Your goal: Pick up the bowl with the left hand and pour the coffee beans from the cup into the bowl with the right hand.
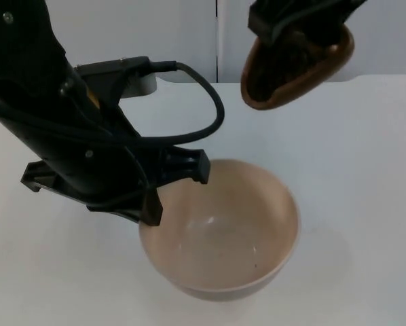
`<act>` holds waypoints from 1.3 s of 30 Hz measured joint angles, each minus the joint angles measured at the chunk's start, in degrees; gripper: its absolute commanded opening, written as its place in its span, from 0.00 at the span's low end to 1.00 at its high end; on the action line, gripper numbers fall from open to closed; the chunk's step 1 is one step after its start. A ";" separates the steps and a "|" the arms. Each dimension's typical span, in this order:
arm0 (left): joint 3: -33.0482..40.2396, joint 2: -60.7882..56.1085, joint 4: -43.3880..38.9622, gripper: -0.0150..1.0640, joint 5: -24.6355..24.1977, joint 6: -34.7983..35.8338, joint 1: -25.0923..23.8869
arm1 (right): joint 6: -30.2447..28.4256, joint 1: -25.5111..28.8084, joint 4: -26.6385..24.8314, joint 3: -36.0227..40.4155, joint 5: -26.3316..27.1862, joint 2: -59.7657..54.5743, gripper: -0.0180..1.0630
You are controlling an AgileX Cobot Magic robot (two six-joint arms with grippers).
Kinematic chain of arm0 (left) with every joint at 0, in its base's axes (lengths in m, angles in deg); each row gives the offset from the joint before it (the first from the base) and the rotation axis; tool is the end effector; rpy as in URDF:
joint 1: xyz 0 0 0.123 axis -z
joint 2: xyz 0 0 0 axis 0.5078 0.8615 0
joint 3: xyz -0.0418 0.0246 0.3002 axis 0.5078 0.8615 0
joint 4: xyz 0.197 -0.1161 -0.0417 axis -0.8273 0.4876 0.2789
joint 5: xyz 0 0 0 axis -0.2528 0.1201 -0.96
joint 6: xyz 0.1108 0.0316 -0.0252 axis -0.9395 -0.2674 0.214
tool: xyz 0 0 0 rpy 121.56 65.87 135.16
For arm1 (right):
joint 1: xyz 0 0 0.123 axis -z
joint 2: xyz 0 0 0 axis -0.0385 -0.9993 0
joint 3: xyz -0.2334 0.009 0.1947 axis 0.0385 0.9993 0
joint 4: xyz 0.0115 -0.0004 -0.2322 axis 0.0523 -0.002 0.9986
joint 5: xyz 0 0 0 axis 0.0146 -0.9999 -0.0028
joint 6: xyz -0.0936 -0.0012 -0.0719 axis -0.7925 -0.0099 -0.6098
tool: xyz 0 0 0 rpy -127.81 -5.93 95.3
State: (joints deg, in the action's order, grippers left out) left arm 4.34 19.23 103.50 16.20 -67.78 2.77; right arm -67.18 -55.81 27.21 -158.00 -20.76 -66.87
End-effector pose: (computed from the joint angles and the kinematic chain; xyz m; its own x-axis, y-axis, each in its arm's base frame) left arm 0.2345 -0.1715 0.1844 -0.9485 0.1189 -0.2936 0.2001 0.9434 -0.2647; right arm 0.2563 0.2533 0.3332 -0.5994 -0.7006 -0.3872 -0.5652 0.7129 -0.4152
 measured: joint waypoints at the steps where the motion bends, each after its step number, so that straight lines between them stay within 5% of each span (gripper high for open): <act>1: 0.00 0.00 0.00 0.01 0.00 0.00 0.00 | 0.13 -0.68 1.37 0.05 0.00 -0.92 0.02; 26: -0.09 0.00 0.25 0.01 0.11 0.00 0.00 | 0.33 -9.14 18.13 0.29 0.12 -1.88 0.02; 39: -0.09 0.00 0.25 0.01 0.11 0.00 0.00 | -1.39 -11.36 22.81 0.87 0.12 -1.88 0.02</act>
State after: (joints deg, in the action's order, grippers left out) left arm 4.25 19.23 103.75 16.32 -67.78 2.77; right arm -68.56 -67.17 50.02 -157.13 -20.64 -68.74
